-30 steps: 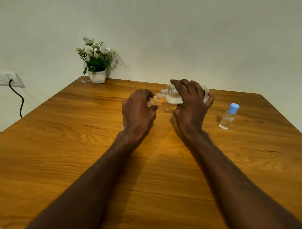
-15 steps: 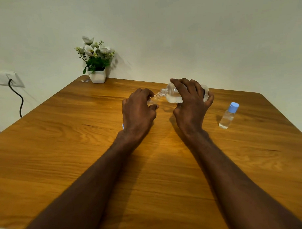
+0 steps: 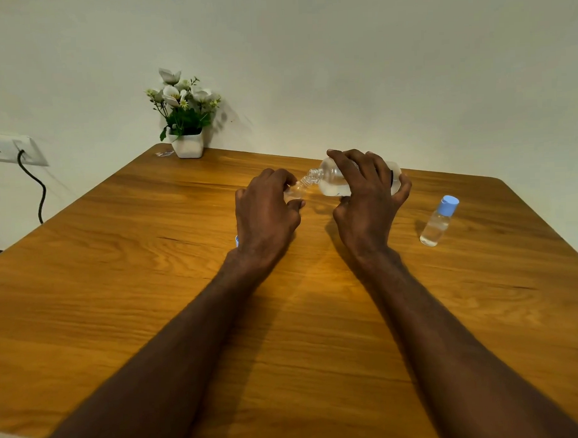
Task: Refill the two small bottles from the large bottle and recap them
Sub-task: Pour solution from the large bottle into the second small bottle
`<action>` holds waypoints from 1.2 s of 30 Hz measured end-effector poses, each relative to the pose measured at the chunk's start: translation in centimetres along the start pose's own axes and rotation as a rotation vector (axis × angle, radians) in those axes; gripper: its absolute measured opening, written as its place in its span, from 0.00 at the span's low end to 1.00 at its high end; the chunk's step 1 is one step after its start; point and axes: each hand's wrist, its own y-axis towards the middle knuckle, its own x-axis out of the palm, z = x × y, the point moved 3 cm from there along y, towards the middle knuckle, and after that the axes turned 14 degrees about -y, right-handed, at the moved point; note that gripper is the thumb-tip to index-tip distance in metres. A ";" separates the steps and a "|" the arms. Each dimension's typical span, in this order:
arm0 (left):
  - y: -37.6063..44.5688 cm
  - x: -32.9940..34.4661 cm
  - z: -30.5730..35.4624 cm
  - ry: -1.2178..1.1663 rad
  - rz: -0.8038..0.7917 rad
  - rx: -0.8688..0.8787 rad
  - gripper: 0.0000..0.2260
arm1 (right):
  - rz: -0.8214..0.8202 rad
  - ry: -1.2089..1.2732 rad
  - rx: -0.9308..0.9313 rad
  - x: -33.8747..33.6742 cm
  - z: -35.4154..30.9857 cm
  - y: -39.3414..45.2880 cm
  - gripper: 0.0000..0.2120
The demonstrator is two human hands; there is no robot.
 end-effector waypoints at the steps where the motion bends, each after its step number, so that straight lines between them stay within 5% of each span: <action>1: 0.0 0.0 0.0 0.000 -0.001 0.001 0.17 | 0.000 0.002 -0.001 0.0 0.0 0.0 0.44; 36: -0.1 0.0 0.4 -0.019 0.011 0.002 0.17 | -0.017 0.006 0.008 -0.2 0.1 0.0 0.43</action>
